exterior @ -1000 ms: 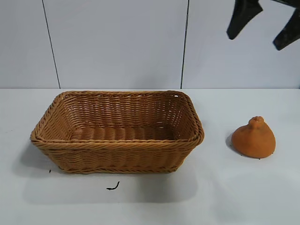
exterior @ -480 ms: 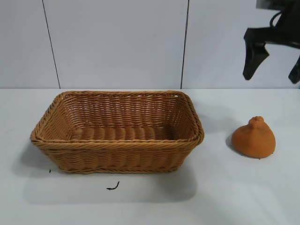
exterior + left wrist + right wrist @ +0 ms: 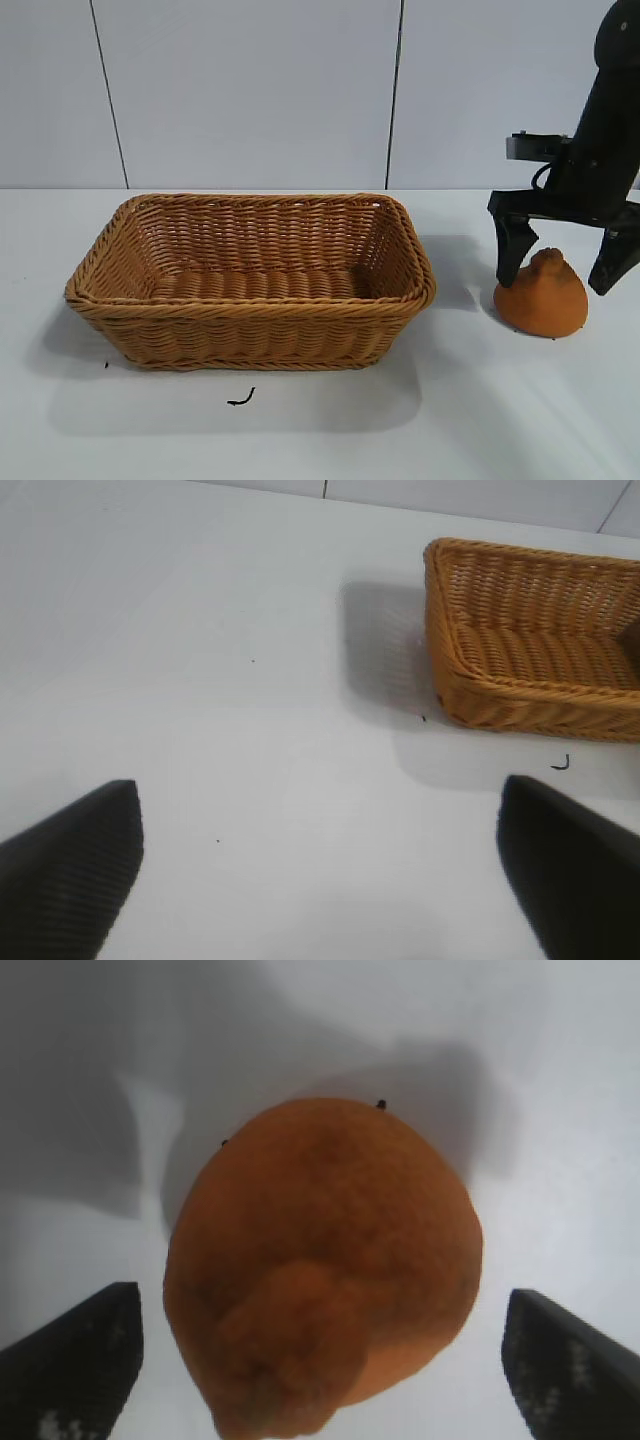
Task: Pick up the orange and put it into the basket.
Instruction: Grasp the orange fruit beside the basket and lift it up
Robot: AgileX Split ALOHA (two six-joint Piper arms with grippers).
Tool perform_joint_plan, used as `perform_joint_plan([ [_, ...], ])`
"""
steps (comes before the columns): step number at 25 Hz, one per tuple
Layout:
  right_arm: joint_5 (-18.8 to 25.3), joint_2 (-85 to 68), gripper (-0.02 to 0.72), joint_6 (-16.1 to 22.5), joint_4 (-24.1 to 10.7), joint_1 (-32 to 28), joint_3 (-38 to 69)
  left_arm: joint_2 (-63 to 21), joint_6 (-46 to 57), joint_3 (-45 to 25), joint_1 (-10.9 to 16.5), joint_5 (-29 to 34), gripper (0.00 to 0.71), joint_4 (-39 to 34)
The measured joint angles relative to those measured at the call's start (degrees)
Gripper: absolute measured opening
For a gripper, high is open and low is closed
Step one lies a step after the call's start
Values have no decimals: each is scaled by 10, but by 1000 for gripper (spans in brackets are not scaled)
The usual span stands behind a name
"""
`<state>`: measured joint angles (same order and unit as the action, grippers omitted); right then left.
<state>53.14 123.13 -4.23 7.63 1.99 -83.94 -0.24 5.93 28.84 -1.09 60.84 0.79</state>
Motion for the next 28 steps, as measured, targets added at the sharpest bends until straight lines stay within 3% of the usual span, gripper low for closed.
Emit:
perform_joint_plan([
  [10, -15, 2, 681, 0, 1, 0, 0, 0, 0, 0, 0, 0, 692, 0],
  [15, 3, 2, 261, 0, 2, 0, 0, 0, 0, 0, 0, 0, 692, 0],
  [17, 15, 2, 159, -1, 2, 0, -8, 0, 0, 0, 0, 0, 692, 0],
  [19, 44, 2, 118, -2, 4, 0, -26, 0, 0, 0, 0, 0, 692, 0],
  [24, 153, 2, 99, -2, 4, 0, -124, 0, 0, 0, 0, 0, 692, 0],
  [28, 156, -19, 99, -2, 14, 0, -189, 0, 0, 0, 0, 0, 692, 0],
])
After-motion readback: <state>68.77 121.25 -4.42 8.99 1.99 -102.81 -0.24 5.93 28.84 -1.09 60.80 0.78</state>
